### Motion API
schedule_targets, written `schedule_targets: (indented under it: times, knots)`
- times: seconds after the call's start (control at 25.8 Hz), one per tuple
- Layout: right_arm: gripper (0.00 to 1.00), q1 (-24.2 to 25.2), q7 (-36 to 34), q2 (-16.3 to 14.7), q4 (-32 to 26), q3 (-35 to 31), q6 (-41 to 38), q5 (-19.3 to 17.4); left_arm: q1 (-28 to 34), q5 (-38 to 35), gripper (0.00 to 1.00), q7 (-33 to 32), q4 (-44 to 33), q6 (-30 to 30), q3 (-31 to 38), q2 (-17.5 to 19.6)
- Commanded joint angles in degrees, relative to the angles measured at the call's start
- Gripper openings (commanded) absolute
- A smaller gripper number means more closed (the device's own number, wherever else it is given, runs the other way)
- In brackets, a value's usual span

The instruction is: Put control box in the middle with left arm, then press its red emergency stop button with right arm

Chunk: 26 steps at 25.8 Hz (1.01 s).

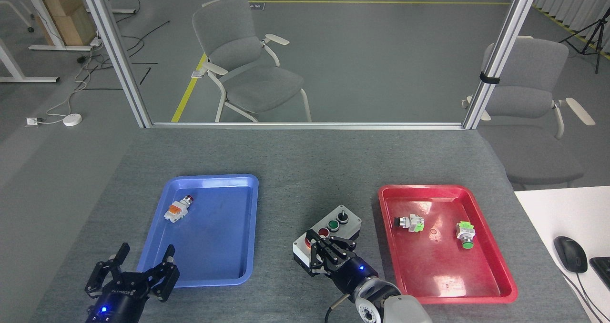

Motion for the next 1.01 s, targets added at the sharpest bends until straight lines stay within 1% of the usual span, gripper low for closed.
schedule_targets:
  times: [0.0, 0.16, 0.27, 0.35, 0.39, 0.47, 0.54, 0.62, 0.66, 0.7, 0.74, 0.85, 0.97]
  knots:
    - [0.00, -0.07, 0.82, 0.03, 1.45, 0.21, -0.03, 0.05, -0.17, 0.09, 0.99, -0.02, -0.17, 0.13, 1.18, -0.21]
    - [0.00, -0.07, 0.64, -0.06, 2.15, 0.13, -0.03, 0.05, -0.53, 0.09, 0.99, -0.02, -0.34, -0.13, 3.12, -1.09]
    - [0.00, -0.07, 0.29, 0.12, 1.80, -0.75, 0.15, -1.01, -0.61, 0.09, 0.99, -0.02, -0.52, -0.13, 3.73, -1.27]
    - [0.00, -0.16, -0.24, 0.03, 1.01, -0.84, 0.06, -2.24, -0.70, 0.18, 0.99, -0.02, -0.87, -0.22, 4.35, -1.27]
    - [0.00, -0.24, -0.94, 0.12, 0.48, -0.93, 0.06, -3.56, -0.70, 0.18, 0.99, -0.02, -1.05, -0.13, 4.61, -1.36]
    - [0.19, -0.42, -3.58, 0.03, -1.01, -2.60, 0.06, -8.48, -0.70, 0.61, 0.99, -0.02, -1.40, -0.22, 4.70, -1.36]
    - [0.26, -0.60, -4.81, 0.03, -1.71, -4.36, -0.21, -13.84, -0.79, 2.46, 0.99, -0.02, -1.40, -0.22, 4.70, -1.36]
    - [0.33, -1.21, -4.98, -0.06, -2.94, -4.79, 0.06, -17.18, -0.79, 3.96, 0.99, -0.02, -1.40, -0.22, 4.70, -1.27]
    - [0.50, -1.21, -5.07, -0.14, -3.30, -5.76, 0.06, -18.15, -0.79, 3.96, 0.99, -0.02, -1.40, -0.31, 4.70, -1.27]
    - [0.92, -1.21, -5.07, -0.14, -3.39, -7.08, 0.06, -18.94, -0.79, 4.04, 0.99, -0.02, -1.40, -0.31, 4.61, -1.27]
    - [0.99, -1.21, -5.16, -0.06, -3.47, -8.31, -0.03, -19.46, -0.79, 4.04, 0.99, 0.07, -1.40, -0.31, 4.61, -1.27]
    - [1.00, -1.21, -5.42, -0.85, -3.56, -10.24, 0.32, -19.55, -0.79, 3.96, 0.99, -0.02, -1.40, -0.31, 4.61, -1.27]
    - [1.00, -1.12, -5.33, -1.55, -4.79, -14.29, 1.64, -19.11, -0.79, 4.04, 0.99, 0.07, -1.40, -0.31, 4.70, -1.18]
